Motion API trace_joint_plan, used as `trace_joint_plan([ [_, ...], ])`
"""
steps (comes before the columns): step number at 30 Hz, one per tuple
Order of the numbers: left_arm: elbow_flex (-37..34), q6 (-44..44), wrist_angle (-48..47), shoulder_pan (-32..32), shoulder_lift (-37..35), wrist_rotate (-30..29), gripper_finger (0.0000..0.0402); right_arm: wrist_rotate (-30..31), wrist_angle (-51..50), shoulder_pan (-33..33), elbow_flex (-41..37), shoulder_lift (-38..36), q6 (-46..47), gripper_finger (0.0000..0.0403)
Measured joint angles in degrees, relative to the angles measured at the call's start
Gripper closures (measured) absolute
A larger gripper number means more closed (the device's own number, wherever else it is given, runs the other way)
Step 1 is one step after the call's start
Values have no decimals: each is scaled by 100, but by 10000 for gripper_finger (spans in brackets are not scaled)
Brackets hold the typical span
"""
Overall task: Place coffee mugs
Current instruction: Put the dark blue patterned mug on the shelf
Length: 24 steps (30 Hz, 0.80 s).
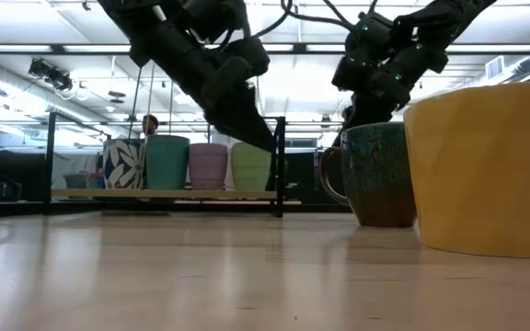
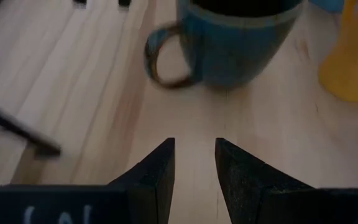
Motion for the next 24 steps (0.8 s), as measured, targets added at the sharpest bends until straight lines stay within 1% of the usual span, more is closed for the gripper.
trace_joint_plan([
  [2,-1,32,192,18,120,78,280,60,-231,0,0,-44,-36,245],
  [8,1,442,958,295,532,809,280,198,-904,62,0,-670,60,245],
  [12,4,453,1535,610,776,1396,280,194,-1028,188,2,-1144,258,245],
  [16,-2,420,1914,831,1054,1698,277,194,-1157,380,2,-1436,399,245],
  [19,-1,407,2152,976,1238,1970,260,192,-1247,556,2,-1537,489,245],
  [24,0,441,2522,1080,1418,2009,220,216,-1273,814,2,-1561,609,245],
])
